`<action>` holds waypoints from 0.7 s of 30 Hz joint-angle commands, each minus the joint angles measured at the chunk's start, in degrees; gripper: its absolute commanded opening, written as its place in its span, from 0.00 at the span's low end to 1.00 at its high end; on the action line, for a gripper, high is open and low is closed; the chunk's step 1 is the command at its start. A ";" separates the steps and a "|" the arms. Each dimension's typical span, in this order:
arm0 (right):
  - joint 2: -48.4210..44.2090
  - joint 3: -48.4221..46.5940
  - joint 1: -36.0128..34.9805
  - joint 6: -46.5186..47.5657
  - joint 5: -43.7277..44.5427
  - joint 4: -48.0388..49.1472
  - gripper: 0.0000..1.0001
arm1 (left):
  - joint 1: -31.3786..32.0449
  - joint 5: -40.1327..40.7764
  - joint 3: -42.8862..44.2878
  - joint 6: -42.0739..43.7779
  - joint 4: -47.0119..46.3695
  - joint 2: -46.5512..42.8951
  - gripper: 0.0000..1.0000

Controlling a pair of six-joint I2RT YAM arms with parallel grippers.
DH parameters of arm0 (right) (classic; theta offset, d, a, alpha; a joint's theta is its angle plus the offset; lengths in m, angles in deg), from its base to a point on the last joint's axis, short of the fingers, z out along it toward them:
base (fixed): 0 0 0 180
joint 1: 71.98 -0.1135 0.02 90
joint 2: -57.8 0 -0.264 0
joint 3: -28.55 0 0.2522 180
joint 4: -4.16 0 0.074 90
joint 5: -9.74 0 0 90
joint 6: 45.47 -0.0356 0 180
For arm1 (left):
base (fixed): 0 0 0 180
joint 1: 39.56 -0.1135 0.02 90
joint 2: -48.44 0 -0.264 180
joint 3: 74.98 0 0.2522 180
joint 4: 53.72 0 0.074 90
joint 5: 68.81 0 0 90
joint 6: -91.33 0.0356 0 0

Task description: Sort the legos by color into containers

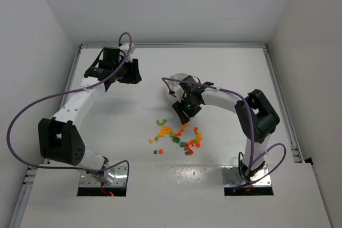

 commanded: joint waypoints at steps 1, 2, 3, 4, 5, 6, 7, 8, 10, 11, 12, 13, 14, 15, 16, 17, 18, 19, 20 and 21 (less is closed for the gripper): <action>0.81 -2.47 -0.97 -1.55 3.52 2.82 0.58 | -0.83 0.19 -0.36 -0.05 -0.70 -0.74 0.53; 0.81 -2.47 -0.97 -1.55 4.22 2.82 0.58 | -0.83 0.19 -0.36 -0.05 -0.70 -0.74 0.53; 1.51 -2.99 -1.49 -1.55 4.75 2.82 0.57 | -0.83 0.19 -0.36 -0.05 -0.70 -0.74 0.53; 1.52 -2.99 -1.50 -1.55 4.76 2.82 0.57 | -0.83 0.19 -0.36 -0.05 -0.70 -0.74 0.53; 2.04 -2.99 -2.02 -0.86 5.28 2.82 0.53 | -0.83 0.19 -0.36 -0.05 -0.70 -0.74 0.53; 2.04 -2.99 -2.03 -0.85 5.29 2.82 0.51 | -0.83 0.19 -0.36 0.47 -0.70 -0.21 0.53; 2.04 -2.99 -2.03 -0.85 5.29 2.82 0.50 | -0.83 0.19 -0.36 0.48 -0.70 -0.21 0.53; 2.04 -2.21 -2.64 -0.24 5.81 2.82 0.49 | -0.83 0.19 -0.88 0.48 -0.70 -0.21 0.53; 1.35 -1.68 -3.16 0.37 5.81 2.29 0.47 | -0.83 0.19 -0.88 1.00 -0.70 -0.21 0.53; 1.34 -0.89 -3.69 0.38 6.42 2.29 0.47 | -0.83 0.19 -0.88 1.01 -0.70 -0.21 0.53; 0.73 -0.36 -3.70 0.38 6.43 2.29 0.47 | -0.83 0.19 -0.88 1.01 -0.70 -0.21 0.53; 0.73 0.25 -4.22 0.38 7.04 2.29 0.47 | -0.83 0.19 -1.49 1.01 -0.70 -0.21 0.53; 0.73 0.26 -4.22 0.99 7.04 2.29 0.47 | -0.83 0.19 -1.50 1.01 -0.70 -0.21 0.53; 0.73 0.26 -4.22 1.00 7.65 2.29 0.47 | -0.83 0.19 -1.50 1.01 -0.70 -0.21 0.53; 0.73 0.78 -4.22 1.00 7.66 2.29 0.47 | -0.83 0.19 -1.50 1.01 -0.70 -0.21 0.53; 1.25 0.79 -4.22 1.00 7.66 2.29 0.47 | -0.83 0.19 -1.50 1.01 -0.70 -0.21 0.53; 1.25 0.79 -4.22 1.00 8.18 2.29 0.46 | -0.83 0.19 -1.50 1.01 -0.70 -0.21 0.53; 1.86 0.79 -4.22 1.00 8.19 2.29 0.44 | -0.83 0.19 -1.50 1.01 -0.70 -0.21 0.53; 1.87 0.79 -4.75 1.00 8.88 2.29 0.42 | -0.83 0.19 -1.50 1.01 -0.70 -0.21 0.53; 2.39 0.79 -4.75 1.52 9.41 2.29 0.38 | -0.83 0.19 -1.50 1.01 -0.70 -0.21 0.53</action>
